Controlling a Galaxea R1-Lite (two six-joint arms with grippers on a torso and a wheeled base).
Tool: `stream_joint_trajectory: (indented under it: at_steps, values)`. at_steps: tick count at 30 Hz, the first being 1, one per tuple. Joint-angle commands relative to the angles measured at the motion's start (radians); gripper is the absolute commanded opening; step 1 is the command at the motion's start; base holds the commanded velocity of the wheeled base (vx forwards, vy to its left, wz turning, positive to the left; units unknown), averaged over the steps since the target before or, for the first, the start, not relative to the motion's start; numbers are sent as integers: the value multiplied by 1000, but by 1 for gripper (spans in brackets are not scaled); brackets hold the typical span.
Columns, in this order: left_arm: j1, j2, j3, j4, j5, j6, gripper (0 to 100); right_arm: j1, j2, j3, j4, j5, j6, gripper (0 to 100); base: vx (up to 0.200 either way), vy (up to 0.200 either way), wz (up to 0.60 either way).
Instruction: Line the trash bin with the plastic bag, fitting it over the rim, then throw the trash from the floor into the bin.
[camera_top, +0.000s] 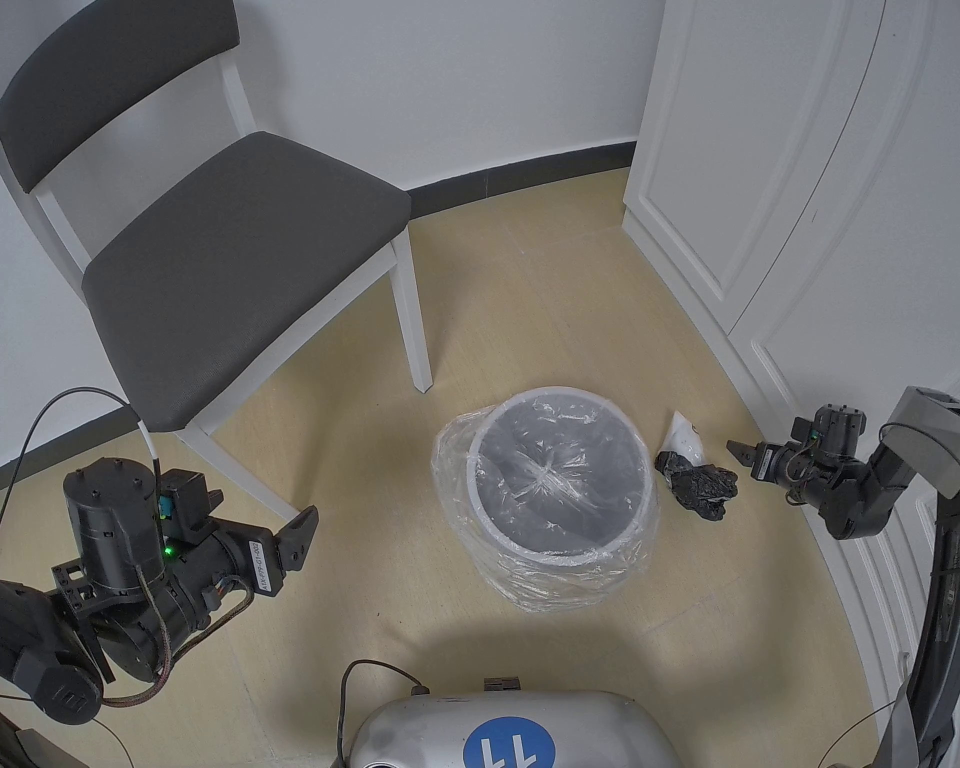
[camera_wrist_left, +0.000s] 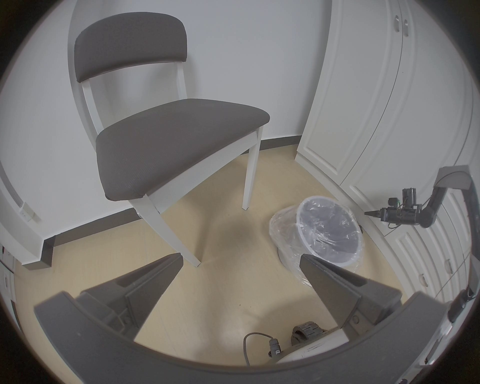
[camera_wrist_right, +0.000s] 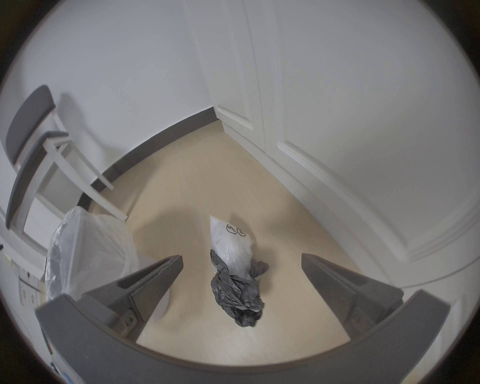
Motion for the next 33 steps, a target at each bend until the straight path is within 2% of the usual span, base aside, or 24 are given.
stream_joint_trajectory:
  at_steps: [1, 4, 13, 18, 20, 24, 28, 30, 31, 32, 33]
  values:
    - [4, 7, 0, -3, -1, 2, 100, 15, 163, -41, -93, 57, 102, 100, 0, 0, 0]
    - [7, 5, -1, -3, -1, 2, 100, 24, 171, -41, -130, 93, 159, 100, 0, 0, 0]
    - [8, 5, 0, -5, 1, 5, 100, 50, 165, -10, -190, 84, 162, 100, 0, 0, 0]
    - [8, 2, 7, -5, 4, 40, 100, 52, 31, 65, -176, 84, 136, 100, 0, 0, 0]
    - [8, -1, 7, -5, 4, 45, 100, 61, -21, 105, -173, 86, 90, 100, 0, 0, 0]
    - [8, -2, 10, -3, 4, 45, 100, 64, -33, 123, -147, 86, 56, 100, 0, 0, 0]
    - [8, -8, 11, -5, 4, 46, 100, 70, -79, 114, 6, 84, 38, 100, 0, 0, 0]
    - [8, -18, 11, -5, 4, 48, 100, 72, -156, 85, 187, 83, 39, 100, 0, 0, 0]
    - [8, -18, 11, -5, 4, 48, 100, 72, -156, 85, 187, 83, 39, 100, 0, 0, 0]
    - [8, -19, 11, -3, 4, 48, 100, 75, -193, 47, 321, 81, 42, 100, 0, 0, 0]
    - [8, -18, 11, -3, 4, 48, 100, 77, -196, 28, 358, 80, 47, 100, 0, 0, 0]
